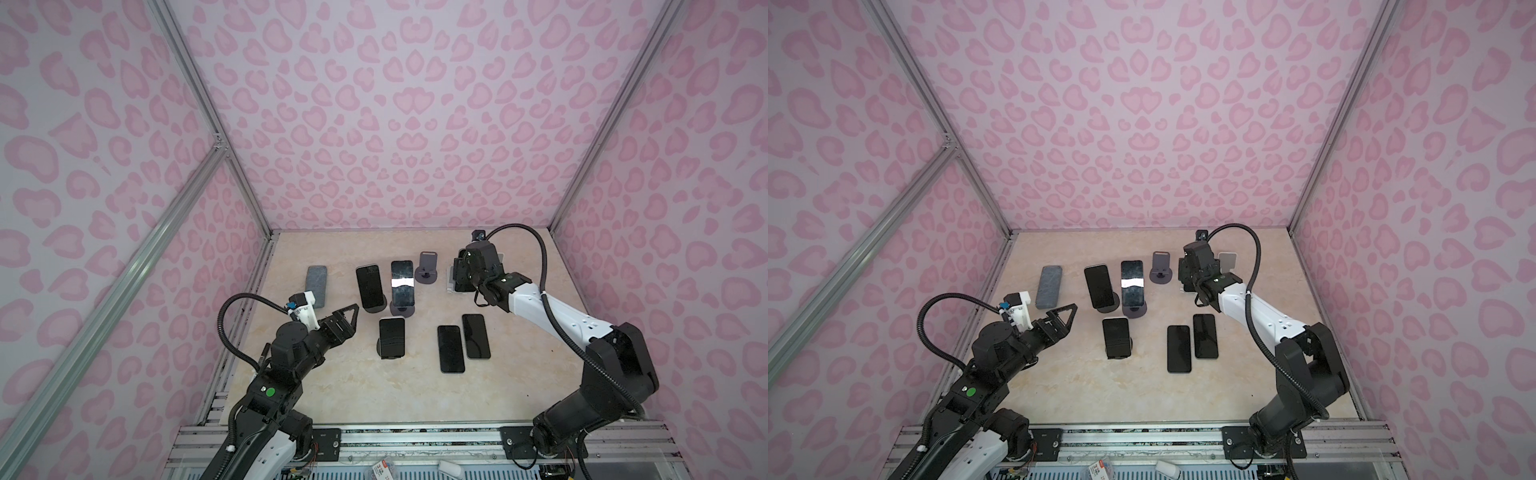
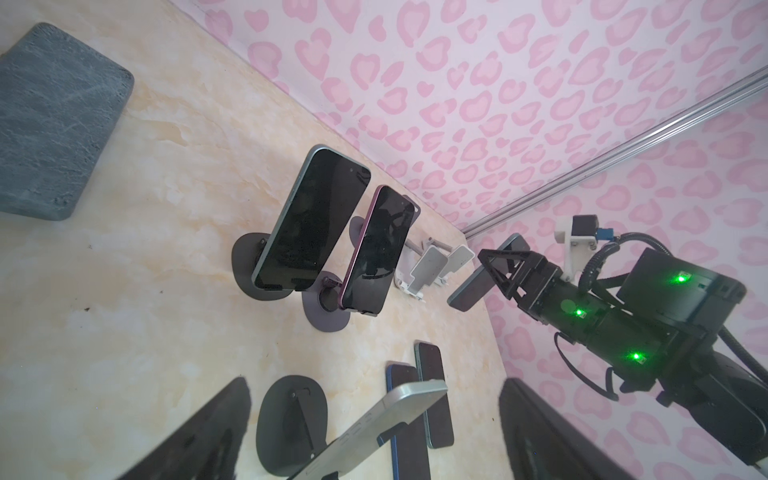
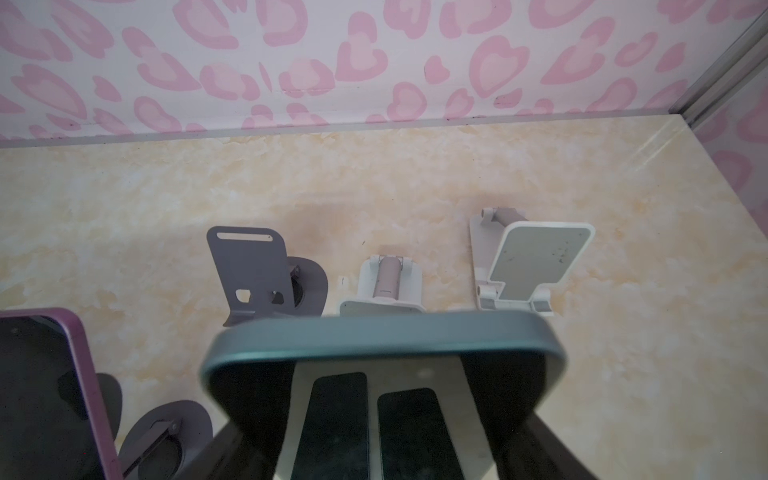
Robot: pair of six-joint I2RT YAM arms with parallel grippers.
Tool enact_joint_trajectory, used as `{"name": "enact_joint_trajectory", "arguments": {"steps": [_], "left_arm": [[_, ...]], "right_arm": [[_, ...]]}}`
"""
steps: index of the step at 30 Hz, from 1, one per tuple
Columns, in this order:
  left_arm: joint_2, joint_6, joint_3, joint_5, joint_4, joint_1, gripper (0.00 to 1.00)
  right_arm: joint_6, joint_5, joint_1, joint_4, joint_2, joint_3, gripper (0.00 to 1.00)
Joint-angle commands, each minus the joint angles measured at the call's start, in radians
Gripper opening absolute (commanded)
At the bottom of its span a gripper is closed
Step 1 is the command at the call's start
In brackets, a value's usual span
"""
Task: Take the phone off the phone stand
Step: 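Lift the teal-edged phone off the white stand and pull it nearer, then carry the teal-edged phone nearer and lower it beside the lying phones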
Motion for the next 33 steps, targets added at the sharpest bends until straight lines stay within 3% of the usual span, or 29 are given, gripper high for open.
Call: {"name": "enact_joint_trajectory", "arguments": {"steps": [1, 8, 17, 24, 33], "left_arm": [[-0.052, -0.018, -0.008, -0.029, -0.035, 0.0, 0.96], [-0.131, -0.045, -0.048, -0.048, -0.06, 0.0, 0.96], [-0.073, -0.055, -0.014, 0.004, -0.087, 0.0, 0.97], [0.027, -0.042, 0.035, 0.073, -0.064, 0.0, 0.98], [0.155, -0.018, 0.056, 0.147, -0.022, 0.0, 0.97]], "right_arm": [[-0.034, 0.019, 0.003, -0.034, -0.059, -0.037, 0.66], [-0.042, 0.081, 0.003, -0.053, -0.259, -0.226, 0.66], [-0.031, 0.142, -0.05, -0.173, -0.461, -0.318, 0.66], [-0.064, 0.185, -0.072, -0.254, -0.464, -0.291, 0.66], [-0.085, 0.093, -0.176, -0.226, -0.339, -0.301, 0.66]]}}
